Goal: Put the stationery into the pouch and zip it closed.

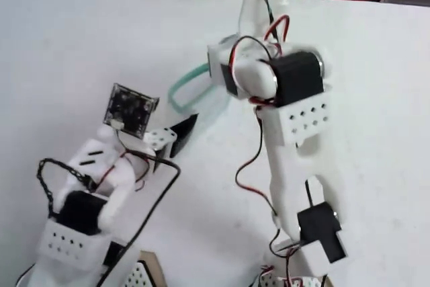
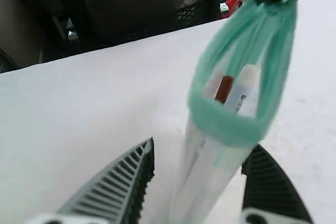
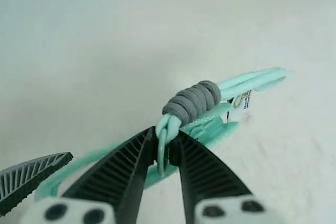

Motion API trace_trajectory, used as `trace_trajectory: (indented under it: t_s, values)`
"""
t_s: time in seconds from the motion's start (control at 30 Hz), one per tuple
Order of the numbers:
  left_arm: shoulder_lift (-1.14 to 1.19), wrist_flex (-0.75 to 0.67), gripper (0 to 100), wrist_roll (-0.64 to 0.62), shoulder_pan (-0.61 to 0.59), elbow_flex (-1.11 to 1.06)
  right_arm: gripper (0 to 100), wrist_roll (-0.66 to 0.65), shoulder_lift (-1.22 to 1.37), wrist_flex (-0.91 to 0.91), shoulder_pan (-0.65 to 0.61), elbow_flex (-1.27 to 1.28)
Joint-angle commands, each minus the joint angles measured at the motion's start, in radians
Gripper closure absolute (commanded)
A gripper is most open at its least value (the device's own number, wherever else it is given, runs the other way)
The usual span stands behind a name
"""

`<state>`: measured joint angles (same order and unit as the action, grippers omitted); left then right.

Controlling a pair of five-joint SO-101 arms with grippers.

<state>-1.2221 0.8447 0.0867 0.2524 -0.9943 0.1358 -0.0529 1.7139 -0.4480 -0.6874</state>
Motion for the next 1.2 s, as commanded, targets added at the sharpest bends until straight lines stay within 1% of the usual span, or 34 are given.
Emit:
trace_trajectory:
  t_s: [0.0, 0.17, 0.27, 0.43, 0.53, 0.63, 0.73, 0.8, 0.83, 0.93, 1.07, 1.17]
  values:
    - [-0.013, 0.063, 73, 0.006, -0.013, 0.146, 98.1, -0.008, -0.11, -0.001, -0.038, -0.008]
    - [-0.013, 0.203, 73, 0.012, -0.015, 0.405, 98.1, -0.008, -0.211, -0.001, -0.039, -0.006]
    - [-0.007, 0.232, 73, 0.015, -0.03, 0.531, 98.1, -0.011, -0.262, 0.004, -0.035, -0.002]
    - [-0.004, 0.235, 73, 0.021, -0.165, 0.605, 98.1, -0.173, -0.335, 0.004, -0.033, 0.0]
    - [0.045, 0.285, 73, 0.064, -0.2, 0.628, 98.1, -0.295, -0.346, 0.004, -0.027, 0.02]
    - [0.148, 0.342, 73, 0.069, -0.231, 0.661, 98.1, -0.351, -0.354, 0.004, 0.028, 0.058]
    - [0.24, 0.368, 73, 0.068, -0.243, 0.698, 97.9, -0.362, -0.344, -0.004, 0.165, 0.06]
    - [0.275, 0.359, 73, 0.063, -0.24, 0.726, 98.0, -0.394, -0.344, -0.024, 0.242, 0.069]
    - [0.289, 0.347, 73, 0.051, -0.237, 0.741, 98.0, -0.399, -0.343, -0.024, 0.268, 0.071]
    - [0.323, 0.282, 73, -0.052, -0.231, 0.778, 98.0, -0.411, -0.352, -0.005, 0.275, 0.106]
    - [0.4, 0.236, 73, -0.146, -0.145, 0.818, 98.0, -0.414, -0.355, -0.001, 0.234, 0.158]
    - [0.464, 0.233, 73, -0.198, -0.094, 0.848, 98.0, -0.465, -0.355, -0.001, 0.228, 0.224]
